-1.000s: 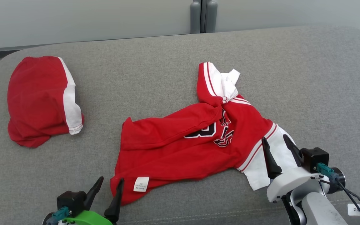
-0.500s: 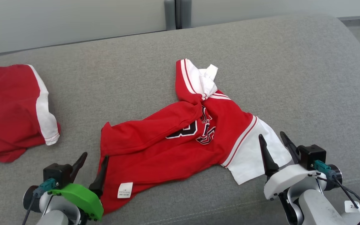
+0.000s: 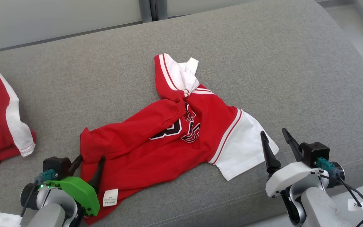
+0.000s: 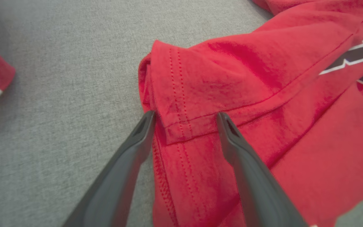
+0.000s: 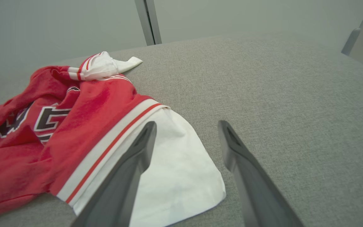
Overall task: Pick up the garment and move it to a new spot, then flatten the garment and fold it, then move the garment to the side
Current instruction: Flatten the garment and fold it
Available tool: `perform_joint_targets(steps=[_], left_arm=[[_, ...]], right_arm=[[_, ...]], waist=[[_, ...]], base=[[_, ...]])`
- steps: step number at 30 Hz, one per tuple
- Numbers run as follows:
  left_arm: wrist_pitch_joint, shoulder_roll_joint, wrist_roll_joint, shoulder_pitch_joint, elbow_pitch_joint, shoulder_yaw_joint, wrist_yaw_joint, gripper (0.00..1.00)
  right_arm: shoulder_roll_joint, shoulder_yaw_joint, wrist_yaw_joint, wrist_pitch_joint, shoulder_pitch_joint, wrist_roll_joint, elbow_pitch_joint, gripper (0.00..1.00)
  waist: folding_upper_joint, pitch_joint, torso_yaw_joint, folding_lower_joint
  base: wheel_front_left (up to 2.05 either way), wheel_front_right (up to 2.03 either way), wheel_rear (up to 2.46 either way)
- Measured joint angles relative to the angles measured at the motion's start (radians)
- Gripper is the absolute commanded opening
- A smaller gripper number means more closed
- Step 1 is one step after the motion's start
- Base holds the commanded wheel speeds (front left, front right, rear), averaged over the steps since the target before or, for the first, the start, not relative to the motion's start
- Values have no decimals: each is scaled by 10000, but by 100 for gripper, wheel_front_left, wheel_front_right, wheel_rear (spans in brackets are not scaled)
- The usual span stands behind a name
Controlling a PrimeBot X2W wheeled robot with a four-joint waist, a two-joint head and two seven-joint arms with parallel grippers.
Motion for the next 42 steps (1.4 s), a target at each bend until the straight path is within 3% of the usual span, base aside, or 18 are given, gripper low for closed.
perform_joint_targets(steps=[1,2,3,4,9,22,29,42], left_arm=[[67,-29,-117,-59,105,-73,-8,100],[144,-40,-171,-118,188,-213,-8,47],[144,-58,-238,-166,226,-332,-8,28],[150,-48,-265,-243,259,-466,-13,3],[157,236,-581,-970,119,-1266,-21,0],[121,1722,-1218,-3291,-794,-2554,-23,0],[-36,2324,-1496,-4168,-1072,-2788,-23,0],[-334,2855,-1467,-5218,-1083,-3145,-25,0]], right_arm=[[0,-4,0,0,-1,0,2,100],[2,-8,0,0,-3,0,2,100],[0,-8,0,0,-5,0,6,100],[2,-10,0,0,-10,-2,6,100],[-8,-2,0,0,-64,-4,12,100],[23,203,0,0,-125,8,59,100],[52,245,0,0,-148,98,50,100],[96,194,0,0,-149,94,-56,100]], waist=[[0,23,-14,0],[0,42,-22,0],[0,55,-20,0],[0,63,-10,0],[0,85,79,0],[0,3,-182,0],[0,-63,-474,0],[0,30,-686,0]], base=[[0,0,0],[0,0,0],[0,0,0],[0,0,0],[0,0,0],[0,0,0],[0,0,0],[0,0,0]])
